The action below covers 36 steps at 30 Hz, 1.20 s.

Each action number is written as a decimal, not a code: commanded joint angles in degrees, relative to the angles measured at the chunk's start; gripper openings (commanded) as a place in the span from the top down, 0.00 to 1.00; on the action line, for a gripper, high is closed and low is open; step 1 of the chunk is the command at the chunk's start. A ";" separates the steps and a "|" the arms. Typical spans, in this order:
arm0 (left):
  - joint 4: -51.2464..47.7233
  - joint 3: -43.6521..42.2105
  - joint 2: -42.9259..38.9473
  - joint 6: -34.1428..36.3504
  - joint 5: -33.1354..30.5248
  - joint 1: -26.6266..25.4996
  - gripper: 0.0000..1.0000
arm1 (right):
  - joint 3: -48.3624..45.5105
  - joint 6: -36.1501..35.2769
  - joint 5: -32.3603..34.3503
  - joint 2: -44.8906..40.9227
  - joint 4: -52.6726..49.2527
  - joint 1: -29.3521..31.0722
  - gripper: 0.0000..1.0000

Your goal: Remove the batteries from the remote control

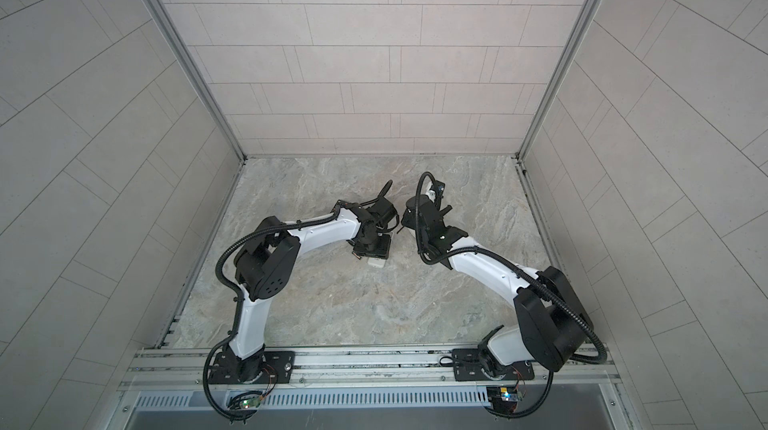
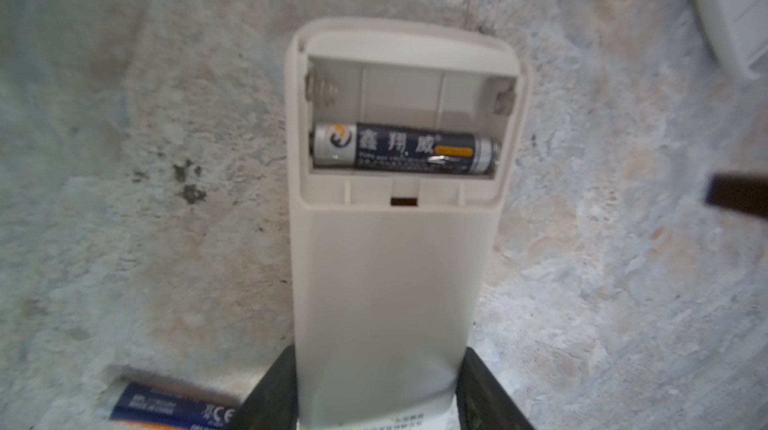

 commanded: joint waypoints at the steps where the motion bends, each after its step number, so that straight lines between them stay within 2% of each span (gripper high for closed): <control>1: -0.32 -1.31 -0.75 1.09 1.57 0.17 0.48 | -0.67 2.22 2.91 0.84 3.23 0.00 1.00; 7: 1.44 -2.29 -1.00 0.26 4.15 0.88 0.49 | -1.70 1.88 1.10 2.19 6.87 -0.08 1.00; 14: 2.63 -3.00 -1.60 -1.17 5.61 1.05 0.50 | 0.53 5.19 0.51 3.80 2.61 0.49 1.00; 25: 2.54 -3.52 -1.27 -1.99 5.41 1.03 0.52 | 3.36 7.87 1.93 6.86 -2.12 2.42 1.00; 36: 2.89 -4.32 -1.45 -2.64 5.19 1.05 0.53 | 5.17 7.33 6.93 6.54 -6.27 4.07 1.00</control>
